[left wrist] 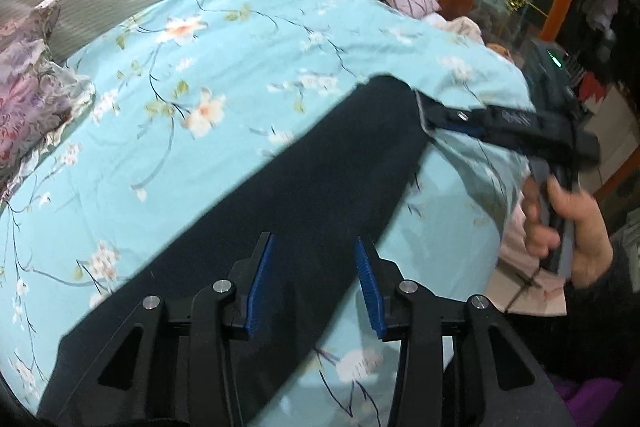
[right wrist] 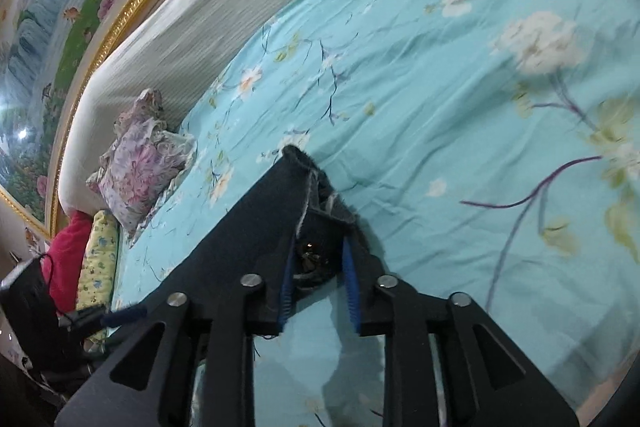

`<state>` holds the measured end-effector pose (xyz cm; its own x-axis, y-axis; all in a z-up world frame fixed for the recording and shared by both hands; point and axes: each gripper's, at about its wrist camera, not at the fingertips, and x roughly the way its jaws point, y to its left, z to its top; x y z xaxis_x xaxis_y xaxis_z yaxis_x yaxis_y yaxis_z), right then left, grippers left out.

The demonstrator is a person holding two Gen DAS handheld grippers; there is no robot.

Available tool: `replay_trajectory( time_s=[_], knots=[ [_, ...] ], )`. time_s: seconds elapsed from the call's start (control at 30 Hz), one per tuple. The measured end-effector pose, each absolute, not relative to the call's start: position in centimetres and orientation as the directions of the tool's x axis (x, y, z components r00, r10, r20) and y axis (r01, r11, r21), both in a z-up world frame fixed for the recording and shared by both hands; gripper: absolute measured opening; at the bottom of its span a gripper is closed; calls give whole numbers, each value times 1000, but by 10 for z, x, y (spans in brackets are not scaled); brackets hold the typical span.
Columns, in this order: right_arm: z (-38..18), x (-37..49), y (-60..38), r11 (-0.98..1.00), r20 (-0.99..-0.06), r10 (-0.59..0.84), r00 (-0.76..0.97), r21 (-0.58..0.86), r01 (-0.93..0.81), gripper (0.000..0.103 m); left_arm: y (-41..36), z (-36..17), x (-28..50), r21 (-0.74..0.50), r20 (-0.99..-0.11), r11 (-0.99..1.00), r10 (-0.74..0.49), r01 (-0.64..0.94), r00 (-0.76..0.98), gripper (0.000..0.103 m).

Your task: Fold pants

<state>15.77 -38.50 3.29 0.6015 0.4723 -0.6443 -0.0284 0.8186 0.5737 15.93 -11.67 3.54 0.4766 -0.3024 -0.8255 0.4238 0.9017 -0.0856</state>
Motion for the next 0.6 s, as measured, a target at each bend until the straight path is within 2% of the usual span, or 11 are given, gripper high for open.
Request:
replay_trajectory(
  time_s=[0.07, 0.1, 0.4, 0.6],
  knots=[
    [35, 155, -389, 817, -640, 467, 610, 577, -19, 46, -118, 38, 174, -95, -822, 903, -309, 420, 478, 42],
    [35, 154, -391, 813, -636, 470, 612, 582, -19, 49, -119, 39, 181, -103, -822, 902, -314, 419, 474, 44],
    [21, 150, -395, 775, -622, 501, 602, 632, 8, 50, -152, 25, 245, -184, -851, 869, -375, 459, 369, 47],
    [18, 149, -392, 757, -610, 533, 587, 653, -10, 50, -179, 4, 285, -182, -875, 861, -362, 475, 322, 51]
  ],
)
